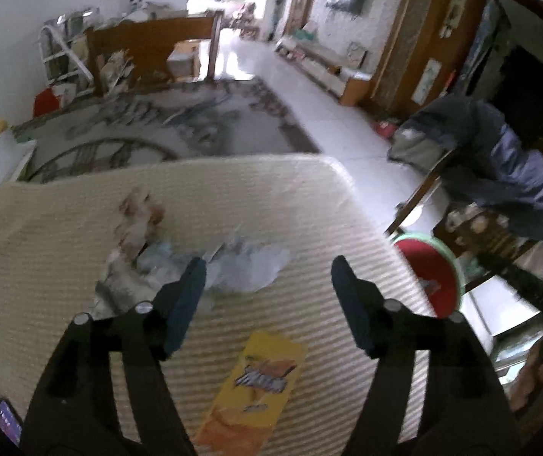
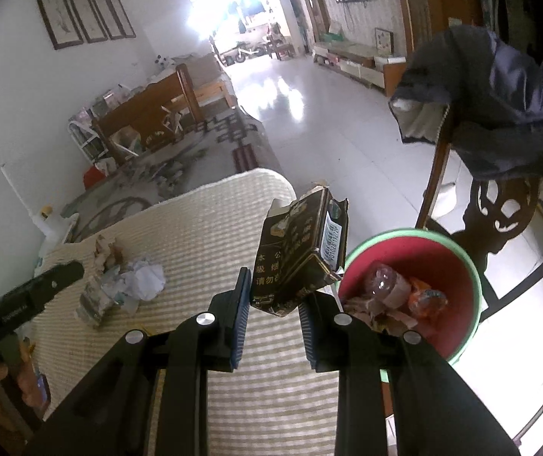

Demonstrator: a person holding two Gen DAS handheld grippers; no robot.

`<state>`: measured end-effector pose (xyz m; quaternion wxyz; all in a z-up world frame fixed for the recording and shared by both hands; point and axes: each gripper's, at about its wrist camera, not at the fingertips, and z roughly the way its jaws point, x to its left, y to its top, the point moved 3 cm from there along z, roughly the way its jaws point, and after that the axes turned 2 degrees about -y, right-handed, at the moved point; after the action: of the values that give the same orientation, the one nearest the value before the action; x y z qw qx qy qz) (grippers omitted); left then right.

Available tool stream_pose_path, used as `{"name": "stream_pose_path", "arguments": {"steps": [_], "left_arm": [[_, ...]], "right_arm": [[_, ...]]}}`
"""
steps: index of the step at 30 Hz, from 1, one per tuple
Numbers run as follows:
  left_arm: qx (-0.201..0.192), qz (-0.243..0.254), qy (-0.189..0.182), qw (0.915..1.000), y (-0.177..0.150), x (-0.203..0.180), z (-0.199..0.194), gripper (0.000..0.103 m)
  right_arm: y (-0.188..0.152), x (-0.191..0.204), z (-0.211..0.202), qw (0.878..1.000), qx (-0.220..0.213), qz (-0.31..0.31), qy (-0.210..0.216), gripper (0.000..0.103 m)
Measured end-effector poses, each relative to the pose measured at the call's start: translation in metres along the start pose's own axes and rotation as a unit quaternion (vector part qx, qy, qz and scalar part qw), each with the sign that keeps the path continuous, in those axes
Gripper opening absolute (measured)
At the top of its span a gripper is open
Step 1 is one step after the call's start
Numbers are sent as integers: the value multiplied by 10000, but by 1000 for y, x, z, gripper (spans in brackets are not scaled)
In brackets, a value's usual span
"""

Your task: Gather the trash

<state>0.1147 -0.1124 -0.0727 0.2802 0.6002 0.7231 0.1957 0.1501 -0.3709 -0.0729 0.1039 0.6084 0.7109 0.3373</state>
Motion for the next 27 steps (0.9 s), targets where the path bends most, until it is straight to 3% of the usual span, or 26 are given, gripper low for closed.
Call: {"name": "stream_pose_path", "arguments": {"steps": [4,9,13,15,16,19,22,27], "left_arm": [[563,4,98,9984,-31,11,15,76],[1170,451,159,9920,-72,6,33,84],[1623,598,71,9849,-98,-1,53,84],[1802,664,131,9813,-108,-3,63,75],[1813,654,223,9810,-110,-3,65,67],[1699,473,50,9843,-102,-6,63,65],[1258,570,-93,9904,-79,-28,55,65],[748,653,-785,9920,-38,-90,53,65]], "right_arm": [[-1,-4,6,9999,104,15,78,24],[0,-7,10,9998,171,-18,141,24],[1,-10,15,9995,257,-34,179,24],[1,-13,15,9994,274,-33,196,24],[2,-13,15,9995,264,-36,185,24],[3,-23,13,9996,227,10,156,24],[5,-39,10,9997,186,125,94,24],[5,-81,6,9988,207,450,-31,24]]}}
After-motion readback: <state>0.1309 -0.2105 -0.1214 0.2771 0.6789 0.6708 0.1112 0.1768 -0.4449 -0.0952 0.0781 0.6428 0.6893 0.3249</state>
